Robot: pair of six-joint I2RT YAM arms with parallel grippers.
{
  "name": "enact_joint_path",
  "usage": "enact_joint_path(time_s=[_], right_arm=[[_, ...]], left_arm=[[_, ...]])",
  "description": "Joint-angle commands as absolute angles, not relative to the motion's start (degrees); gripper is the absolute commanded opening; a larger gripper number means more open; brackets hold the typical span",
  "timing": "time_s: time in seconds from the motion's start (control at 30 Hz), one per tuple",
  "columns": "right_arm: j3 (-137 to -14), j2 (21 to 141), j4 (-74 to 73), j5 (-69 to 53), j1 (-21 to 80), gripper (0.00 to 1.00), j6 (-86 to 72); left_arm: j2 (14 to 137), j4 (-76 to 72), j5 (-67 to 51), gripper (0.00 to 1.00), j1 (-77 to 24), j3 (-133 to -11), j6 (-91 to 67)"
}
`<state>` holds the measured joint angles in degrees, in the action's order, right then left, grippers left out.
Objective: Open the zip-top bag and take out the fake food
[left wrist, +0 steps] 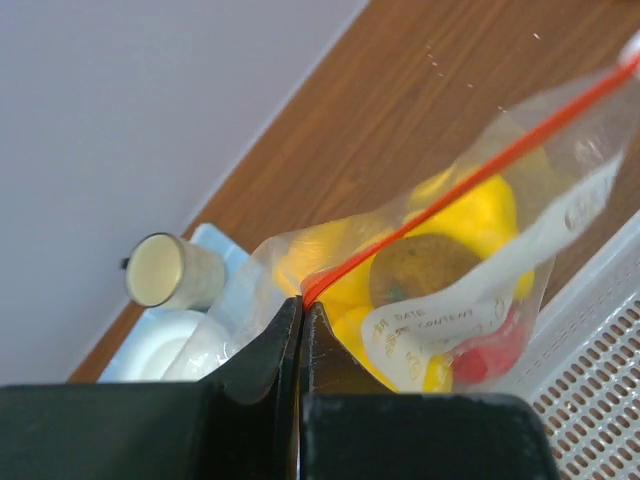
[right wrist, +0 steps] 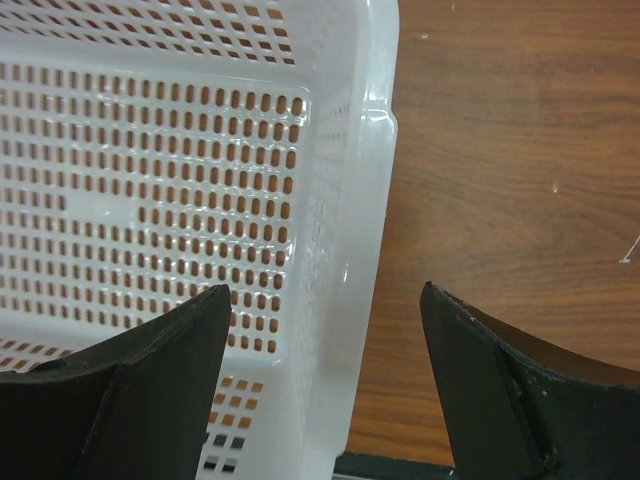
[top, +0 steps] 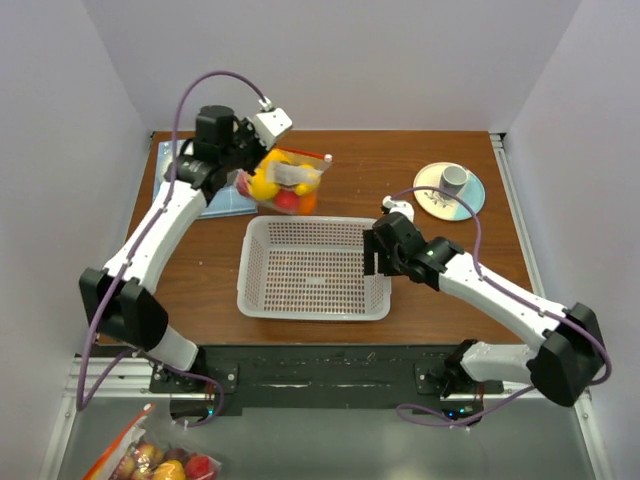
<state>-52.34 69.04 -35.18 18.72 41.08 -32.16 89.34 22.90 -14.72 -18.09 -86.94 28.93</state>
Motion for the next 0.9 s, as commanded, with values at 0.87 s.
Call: enact_joint_path(time_s=[0.87], right_arm=[[-64.9, 82.8, -38.2, 39.8, 31.6, 0.49, -27.6]], left_arm=[[55.5, 36.2, -4.1, 0.0, -5.1, -63.7, 40.9]])
